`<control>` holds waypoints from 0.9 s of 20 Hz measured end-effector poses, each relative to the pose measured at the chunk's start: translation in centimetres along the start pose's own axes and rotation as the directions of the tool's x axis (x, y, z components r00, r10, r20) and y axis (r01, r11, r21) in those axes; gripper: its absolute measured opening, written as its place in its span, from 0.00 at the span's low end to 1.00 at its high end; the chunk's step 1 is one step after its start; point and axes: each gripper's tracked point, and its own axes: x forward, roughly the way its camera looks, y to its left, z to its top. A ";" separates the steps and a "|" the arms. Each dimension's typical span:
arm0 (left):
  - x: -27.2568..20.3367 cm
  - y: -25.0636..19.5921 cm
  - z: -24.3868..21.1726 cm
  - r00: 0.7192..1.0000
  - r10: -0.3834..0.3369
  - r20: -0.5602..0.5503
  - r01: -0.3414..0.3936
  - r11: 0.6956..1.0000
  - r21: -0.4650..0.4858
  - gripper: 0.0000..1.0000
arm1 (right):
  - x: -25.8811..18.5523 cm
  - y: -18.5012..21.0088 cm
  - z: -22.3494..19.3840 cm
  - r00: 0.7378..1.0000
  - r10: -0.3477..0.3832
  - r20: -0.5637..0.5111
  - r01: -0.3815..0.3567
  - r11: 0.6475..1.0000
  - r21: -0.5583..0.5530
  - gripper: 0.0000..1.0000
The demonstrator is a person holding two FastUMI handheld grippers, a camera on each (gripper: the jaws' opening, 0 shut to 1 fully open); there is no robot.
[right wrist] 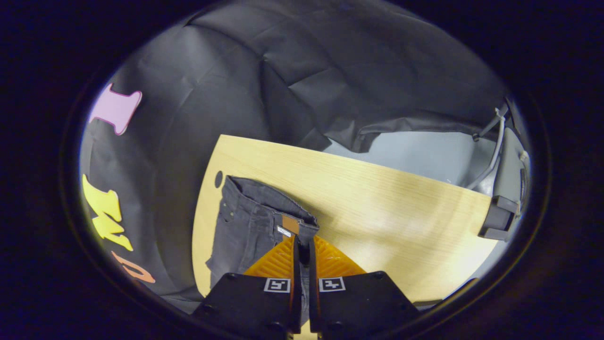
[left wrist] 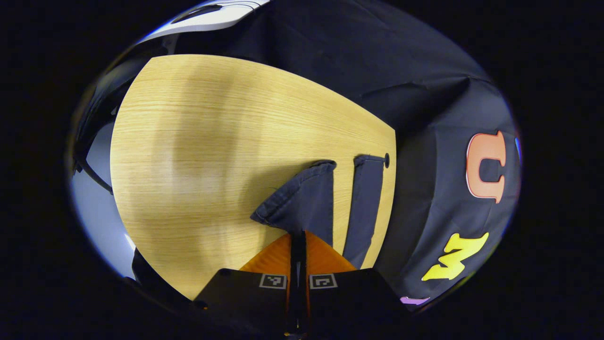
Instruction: Grasp the waist and the cuffs of the jeans and fold them to make the two legs overlap; first hold the waist and fold one-third of the jeans toward the cuffs, then hold the cuffs and fold the remaining one-third in the same direction to finish folding.
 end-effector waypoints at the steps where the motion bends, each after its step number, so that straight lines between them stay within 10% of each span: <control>1: -0.5 -0.7 0.0 1.000 -0.009 -0.005 0.009 1.000 -0.004 0.04 | -0.8 0.5 -0.1 1.000 0.014 -0.004 -0.014 1.000 0.001 0.07; 9: -1.3 -8.1 1.5 0.996 -0.052 -0.071 0.048 0.997 -0.061 0.04 | -5.3 8.3 1.2 0.991 0.132 -0.030 -0.135 0.987 -0.086 0.07; 18: 4.4 -16.9 2.7 0.987 0.015 -0.160 0.002 0.994 0.108 0.04 | -2.2 15.0 3.4 0.987 0.139 -0.075 -0.148 0.981 -0.126 0.07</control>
